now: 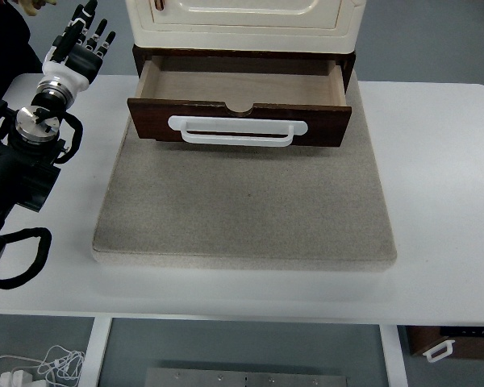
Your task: Close the drawer under the combination cabinet
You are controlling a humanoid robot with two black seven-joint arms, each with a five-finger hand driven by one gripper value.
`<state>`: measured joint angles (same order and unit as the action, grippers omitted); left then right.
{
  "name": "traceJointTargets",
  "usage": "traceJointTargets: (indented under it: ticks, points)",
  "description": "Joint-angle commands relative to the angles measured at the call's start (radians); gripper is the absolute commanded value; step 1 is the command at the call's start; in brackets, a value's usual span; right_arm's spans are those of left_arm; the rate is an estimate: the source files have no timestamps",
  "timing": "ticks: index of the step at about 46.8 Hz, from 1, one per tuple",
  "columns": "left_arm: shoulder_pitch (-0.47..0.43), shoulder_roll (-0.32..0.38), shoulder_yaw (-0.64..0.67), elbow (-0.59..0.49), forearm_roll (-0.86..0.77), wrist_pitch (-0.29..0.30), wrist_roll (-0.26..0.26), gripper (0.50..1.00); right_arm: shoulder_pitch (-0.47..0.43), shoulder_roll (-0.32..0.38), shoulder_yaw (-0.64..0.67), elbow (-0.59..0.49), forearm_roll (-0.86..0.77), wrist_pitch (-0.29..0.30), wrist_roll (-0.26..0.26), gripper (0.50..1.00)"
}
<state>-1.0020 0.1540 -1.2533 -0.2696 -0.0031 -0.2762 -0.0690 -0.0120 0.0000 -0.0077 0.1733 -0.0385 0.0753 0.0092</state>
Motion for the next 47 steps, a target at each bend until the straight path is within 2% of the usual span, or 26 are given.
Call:
traceJointTargets:
  ticks: [1, 25, 29, 47]
  points:
    - [-0.001, -0.001, 0.000, 0.000, 0.000, 0.006, 0.000, 1.000, 0.000, 0.000, 0.000, 0.000, 0.000, 0.000, 0.000, 0.952]
    - [-0.004, 0.007, -0.005, 0.013, -0.011, 0.012, -0.009, 1.000, 0.000, 0.000, 0.000, 0.000, 0.000, 0.000, 0.000, 0.952]
    - [-0.006, 0.007, -0.002, 0.009, -0.009, -0.005, -0.011, 1.000, 0.000, 0.000, 0.000, 0.000, 0.000, 0.000, 0.000, 0.952]
    - [-0.043, 0.064, 0.002, 0.004, -0.005, -0.006, -0.011, 1.000, 0.000, 0.000, 0.000, 0.000, 0.000, 0.000, 0.000, 0.952]
